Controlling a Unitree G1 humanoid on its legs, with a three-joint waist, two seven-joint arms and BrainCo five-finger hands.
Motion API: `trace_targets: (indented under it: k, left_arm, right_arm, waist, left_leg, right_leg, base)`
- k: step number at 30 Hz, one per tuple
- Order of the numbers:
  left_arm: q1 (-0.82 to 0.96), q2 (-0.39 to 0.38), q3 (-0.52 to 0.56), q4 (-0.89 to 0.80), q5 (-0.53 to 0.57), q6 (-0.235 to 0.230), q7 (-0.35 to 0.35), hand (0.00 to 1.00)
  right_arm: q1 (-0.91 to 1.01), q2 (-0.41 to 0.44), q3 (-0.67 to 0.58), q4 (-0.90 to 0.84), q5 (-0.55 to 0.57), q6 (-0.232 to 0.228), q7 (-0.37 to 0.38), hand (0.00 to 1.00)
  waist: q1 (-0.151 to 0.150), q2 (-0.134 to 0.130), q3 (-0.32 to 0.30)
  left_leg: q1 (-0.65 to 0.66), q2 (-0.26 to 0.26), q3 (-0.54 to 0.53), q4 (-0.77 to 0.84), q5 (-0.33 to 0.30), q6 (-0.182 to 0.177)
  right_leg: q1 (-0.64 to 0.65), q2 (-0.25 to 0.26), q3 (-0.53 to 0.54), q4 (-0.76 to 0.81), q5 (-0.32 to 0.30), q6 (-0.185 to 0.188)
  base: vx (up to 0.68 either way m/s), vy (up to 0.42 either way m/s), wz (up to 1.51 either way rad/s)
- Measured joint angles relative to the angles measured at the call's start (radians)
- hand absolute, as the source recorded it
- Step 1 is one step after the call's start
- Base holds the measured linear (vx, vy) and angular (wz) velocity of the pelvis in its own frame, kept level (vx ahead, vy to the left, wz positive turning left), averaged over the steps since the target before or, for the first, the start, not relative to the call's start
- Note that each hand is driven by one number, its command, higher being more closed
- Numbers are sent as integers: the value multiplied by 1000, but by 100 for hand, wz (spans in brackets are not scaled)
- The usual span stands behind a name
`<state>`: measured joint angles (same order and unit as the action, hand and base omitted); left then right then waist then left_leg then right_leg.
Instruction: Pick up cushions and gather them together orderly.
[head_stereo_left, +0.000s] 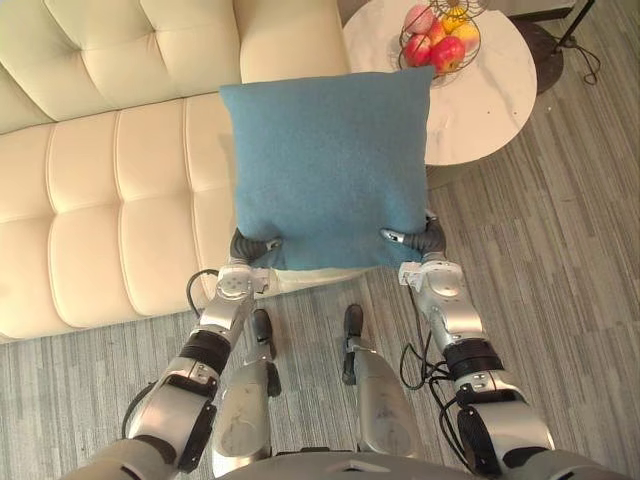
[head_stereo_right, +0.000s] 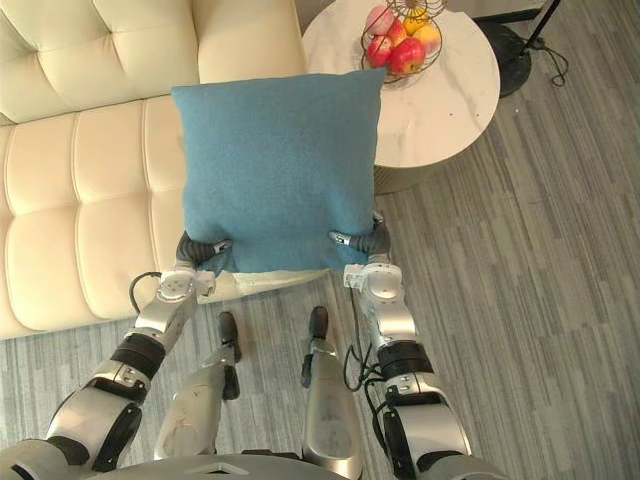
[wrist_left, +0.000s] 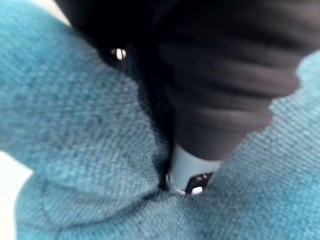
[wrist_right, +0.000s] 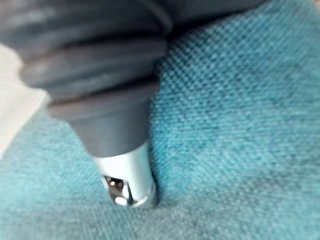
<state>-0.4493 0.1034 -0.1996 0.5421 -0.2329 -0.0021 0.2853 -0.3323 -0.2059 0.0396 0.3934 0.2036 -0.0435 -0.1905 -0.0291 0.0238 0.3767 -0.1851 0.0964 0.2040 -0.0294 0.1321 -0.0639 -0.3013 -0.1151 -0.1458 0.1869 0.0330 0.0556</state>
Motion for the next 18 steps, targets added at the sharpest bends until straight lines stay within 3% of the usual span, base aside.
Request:
trace_targets:
  k: [9,13,18]
  left_arm:
    - [207,-7,-1,-233,3,1,-5,100]
    - [354,-13,4,-376,3,1,-5,100]
    - [504,-56,46,-544,21,1,0,100]
  right_arm:
    - [215,31,34,-189,-10,8,32,100]
    - [325,63,39,-299,-12,10,45,100]
    - [389,73,100,-426,-12,9,59,100]
  waist:
    - [-8,19,-22]
    - [-4,48,-105]
    - [21,80,-178]
  left_leg:
    - [115,-2,-45,-47,0,-8]
    - [141,0,-73,-48,-6,-15]
    - [169,3,-91,-49,-11,-20]
  right_leg:
    - [166,12,-55,-85,-8,4]
    - [234,19,-89,-136,-6,6]
    - [276,24,-102,-149,-6,6]
  base:
    - [89,8,17]
    - [70,-3,20]
    - [13,1,11]
